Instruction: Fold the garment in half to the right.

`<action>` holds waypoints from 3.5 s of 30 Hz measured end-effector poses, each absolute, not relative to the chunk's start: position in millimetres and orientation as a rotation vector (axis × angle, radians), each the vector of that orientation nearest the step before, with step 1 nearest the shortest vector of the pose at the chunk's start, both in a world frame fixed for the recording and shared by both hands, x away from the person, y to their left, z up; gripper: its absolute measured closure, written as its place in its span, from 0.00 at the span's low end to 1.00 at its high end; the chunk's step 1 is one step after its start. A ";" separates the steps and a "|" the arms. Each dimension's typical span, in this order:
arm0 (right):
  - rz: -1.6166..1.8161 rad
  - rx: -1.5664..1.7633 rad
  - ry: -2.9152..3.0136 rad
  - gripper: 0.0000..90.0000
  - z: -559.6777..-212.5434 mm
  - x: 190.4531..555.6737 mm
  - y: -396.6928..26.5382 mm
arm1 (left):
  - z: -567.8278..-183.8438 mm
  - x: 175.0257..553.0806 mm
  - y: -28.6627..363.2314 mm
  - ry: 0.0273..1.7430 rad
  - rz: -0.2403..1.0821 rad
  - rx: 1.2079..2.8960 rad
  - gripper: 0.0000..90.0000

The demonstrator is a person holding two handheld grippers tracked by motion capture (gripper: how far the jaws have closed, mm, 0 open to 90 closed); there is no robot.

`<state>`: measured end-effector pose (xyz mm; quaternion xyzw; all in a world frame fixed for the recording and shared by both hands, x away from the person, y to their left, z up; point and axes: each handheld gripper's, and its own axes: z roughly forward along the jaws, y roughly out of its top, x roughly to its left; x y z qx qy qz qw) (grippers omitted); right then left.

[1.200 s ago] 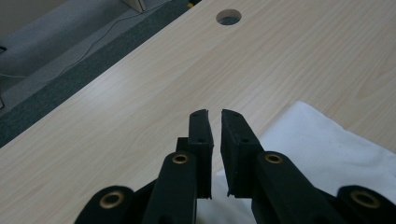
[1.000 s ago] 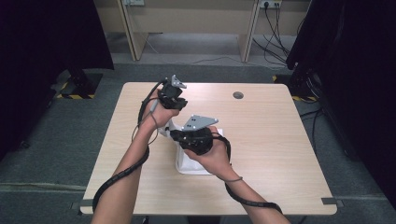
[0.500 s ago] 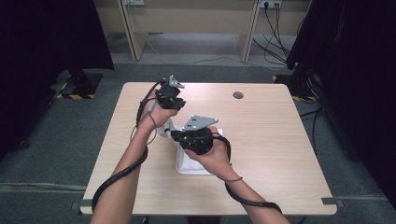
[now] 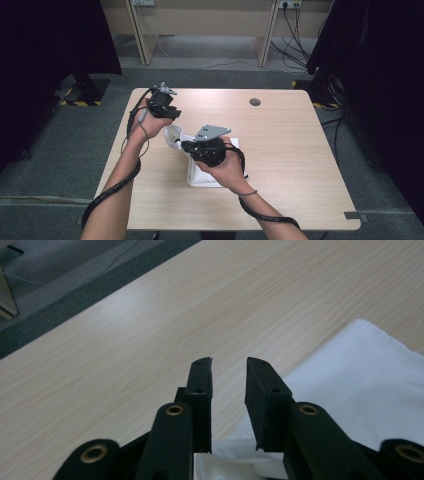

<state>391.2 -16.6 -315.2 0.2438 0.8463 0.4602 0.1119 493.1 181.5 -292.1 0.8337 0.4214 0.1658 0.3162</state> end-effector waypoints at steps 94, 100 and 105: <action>1.007 0.440 2.791 0.74 -426.6 375.8 105.4 | -419.3 477.9 236.9 1.415 0.182 2.247 0.70; 0.993 0.513 2.709 0.91 -428.3 371.6 106.2 | -420.0 473.9 229.6 1.382 0.214 2.239 0.91; 1.008 0.549 2.697 0.92 -423.3 367.9 106.8 | -412.4 475.7 228.3 1.375 0.200 2.233 0.92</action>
